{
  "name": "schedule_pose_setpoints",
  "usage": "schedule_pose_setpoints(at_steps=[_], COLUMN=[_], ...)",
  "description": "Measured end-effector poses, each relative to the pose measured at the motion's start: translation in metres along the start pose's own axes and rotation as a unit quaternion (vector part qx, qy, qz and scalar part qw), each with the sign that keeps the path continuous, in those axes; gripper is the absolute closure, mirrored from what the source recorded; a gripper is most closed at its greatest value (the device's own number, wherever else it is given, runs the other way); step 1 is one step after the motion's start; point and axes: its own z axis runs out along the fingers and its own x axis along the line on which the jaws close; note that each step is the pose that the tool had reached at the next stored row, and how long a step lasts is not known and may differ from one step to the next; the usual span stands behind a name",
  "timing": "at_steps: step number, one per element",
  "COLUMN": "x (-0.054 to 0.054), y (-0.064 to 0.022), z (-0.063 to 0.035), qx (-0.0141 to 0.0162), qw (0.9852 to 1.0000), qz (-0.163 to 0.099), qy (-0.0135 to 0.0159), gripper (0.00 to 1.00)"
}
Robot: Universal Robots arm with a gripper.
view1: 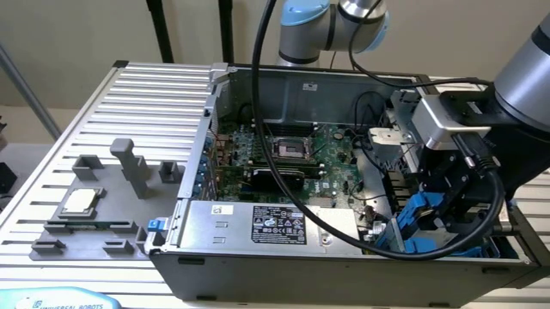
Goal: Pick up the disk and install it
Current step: 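Insert the first disk wire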
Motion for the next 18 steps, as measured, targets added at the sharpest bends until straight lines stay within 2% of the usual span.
schedule_pose_setpoints(at_steps=[6,7,12,18], x=[0.0,0.0,0.0,0.0], y=[0.0002,0.0003,-0.001,-0.0067], z=[0.0022,0.0022,0.0016,-0.0088], qx=[-0.0002,-0.0002,-0.0002,-0.0014], qw=[1.0,1.0,1.0,1.0], qz=[-0.003,-0.003,-0.003,-0.003], qy=[0.0001,0.0001,0.0002,0.0001], gripper=[0.67,0.62,0.62,0.62])
